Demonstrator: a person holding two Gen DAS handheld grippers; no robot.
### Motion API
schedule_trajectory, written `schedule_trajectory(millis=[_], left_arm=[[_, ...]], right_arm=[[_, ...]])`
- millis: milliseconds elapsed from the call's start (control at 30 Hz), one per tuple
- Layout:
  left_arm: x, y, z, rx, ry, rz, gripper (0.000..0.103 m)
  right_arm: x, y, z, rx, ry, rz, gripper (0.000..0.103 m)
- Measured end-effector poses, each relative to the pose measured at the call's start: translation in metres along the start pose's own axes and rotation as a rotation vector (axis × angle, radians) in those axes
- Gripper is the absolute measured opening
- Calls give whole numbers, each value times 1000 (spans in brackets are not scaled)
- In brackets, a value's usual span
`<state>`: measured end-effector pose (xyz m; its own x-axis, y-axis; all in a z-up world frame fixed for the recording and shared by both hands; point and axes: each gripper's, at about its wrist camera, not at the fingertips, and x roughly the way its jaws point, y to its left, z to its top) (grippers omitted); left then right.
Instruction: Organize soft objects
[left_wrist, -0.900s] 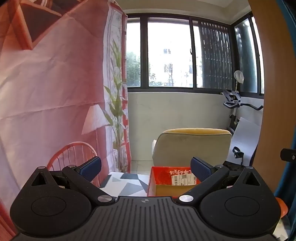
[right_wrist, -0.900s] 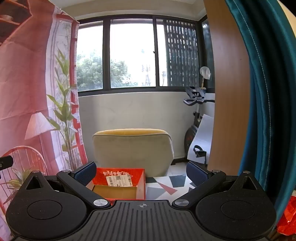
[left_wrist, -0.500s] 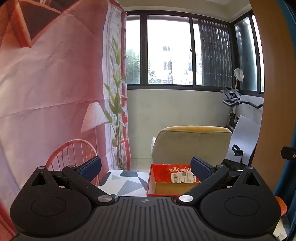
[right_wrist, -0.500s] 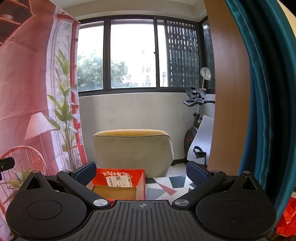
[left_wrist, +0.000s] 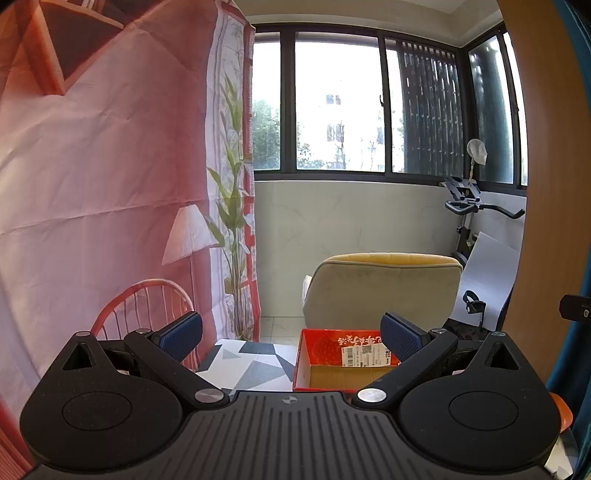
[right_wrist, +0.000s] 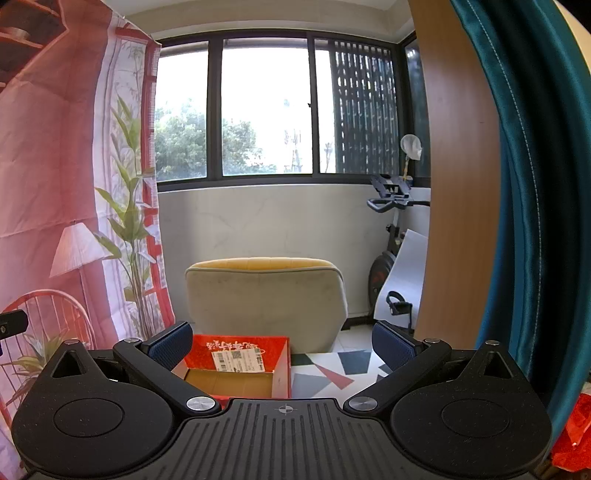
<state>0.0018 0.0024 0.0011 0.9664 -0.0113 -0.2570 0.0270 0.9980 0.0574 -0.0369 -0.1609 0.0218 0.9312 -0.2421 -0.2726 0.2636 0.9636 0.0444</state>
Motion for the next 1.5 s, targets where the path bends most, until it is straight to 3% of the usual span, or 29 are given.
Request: schedule_trajectory(millis=[1500], left_arm=[[5, 6, -2, 3, 8, -33, 103]], right_arm=[[5, -5, -1, -6, 11, 5, 103]])
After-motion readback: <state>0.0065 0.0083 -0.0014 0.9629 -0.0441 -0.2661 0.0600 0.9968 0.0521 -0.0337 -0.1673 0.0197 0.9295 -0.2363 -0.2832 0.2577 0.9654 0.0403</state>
